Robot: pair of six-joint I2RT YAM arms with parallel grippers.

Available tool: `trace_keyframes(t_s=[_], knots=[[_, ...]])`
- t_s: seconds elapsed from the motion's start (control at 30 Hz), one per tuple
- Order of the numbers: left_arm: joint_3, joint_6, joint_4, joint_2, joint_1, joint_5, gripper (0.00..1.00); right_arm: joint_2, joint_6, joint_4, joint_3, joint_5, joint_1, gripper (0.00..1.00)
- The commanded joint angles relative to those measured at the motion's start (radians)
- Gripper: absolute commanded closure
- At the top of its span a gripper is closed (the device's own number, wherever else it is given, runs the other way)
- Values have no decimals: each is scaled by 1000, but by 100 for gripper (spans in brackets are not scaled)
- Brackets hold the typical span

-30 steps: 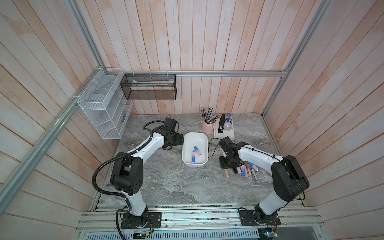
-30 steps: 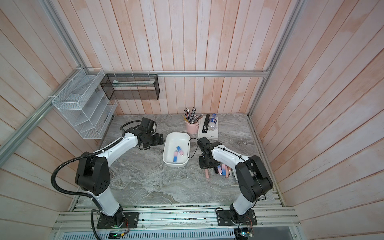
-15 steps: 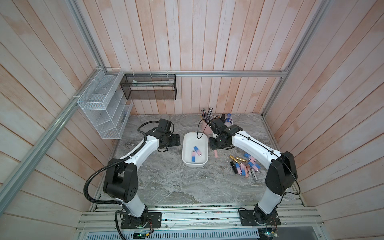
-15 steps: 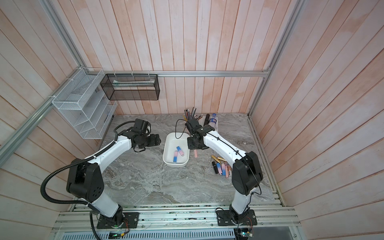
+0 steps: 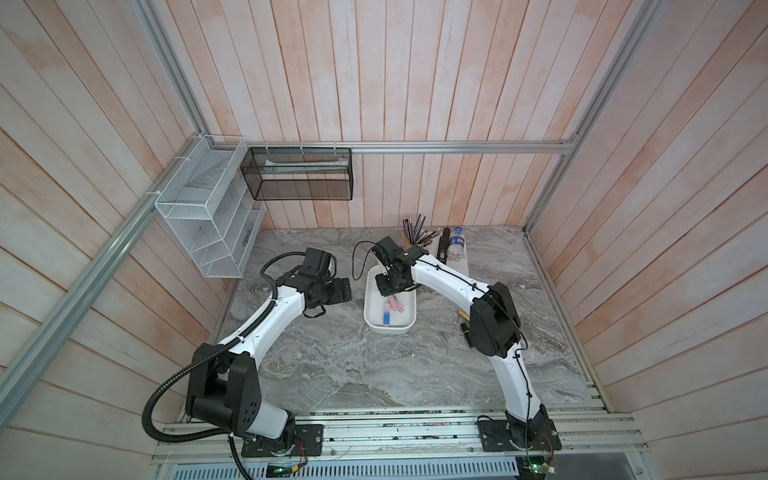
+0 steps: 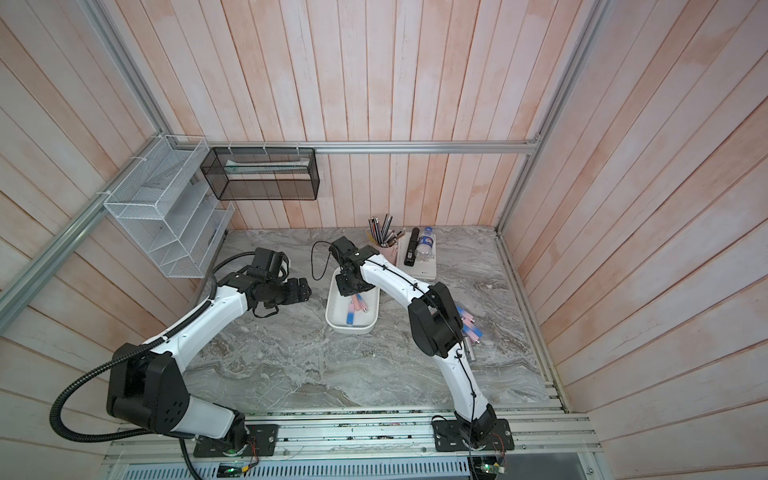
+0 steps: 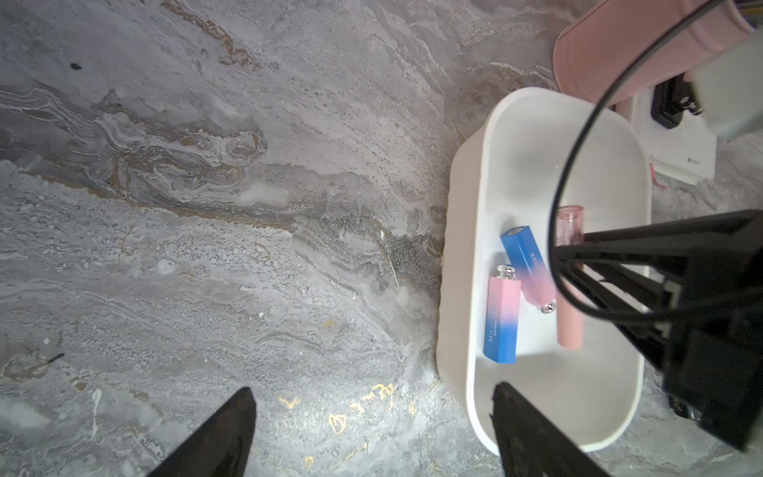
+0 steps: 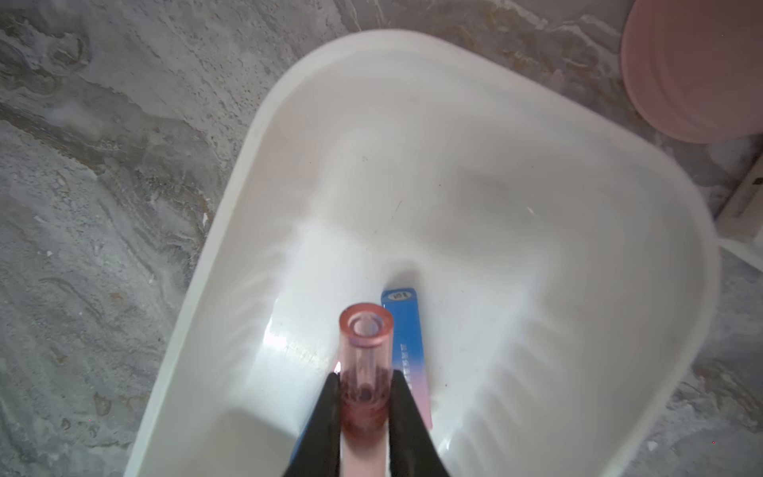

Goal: Put the lipstick into the storage box
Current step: Place the lipstick in the storage box.

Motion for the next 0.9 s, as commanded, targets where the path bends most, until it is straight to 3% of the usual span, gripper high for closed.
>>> trace_keyframes(t_s=[0.0, 0.23, 0.43, 0.57, 0.73, 0.87], knots=[[-15, 18, -18, -31, 9, -4, 9, 39, -21, -30, 39, -15, -1, 86], [-16, 28, -11, -35, 24, 9, 9, 48, -30, -45, 71, -8, -2, 64], [-4, 33, 5, -27, 26, 26, 9, -62, -17, -71, 16, 62, -13, 62], [-23, 33, 21, -39, 25, 49, 9, -209, 10, -39, -163, 102, -43, 62], [-90, 19, 70, -76, 25, 92, 9, -434, 74, 42, -514, 122, -115, 63], [-135, -14, 112, -100, 12, 172, 9, -571, 112, 74, -726, 128, -160, 64]])
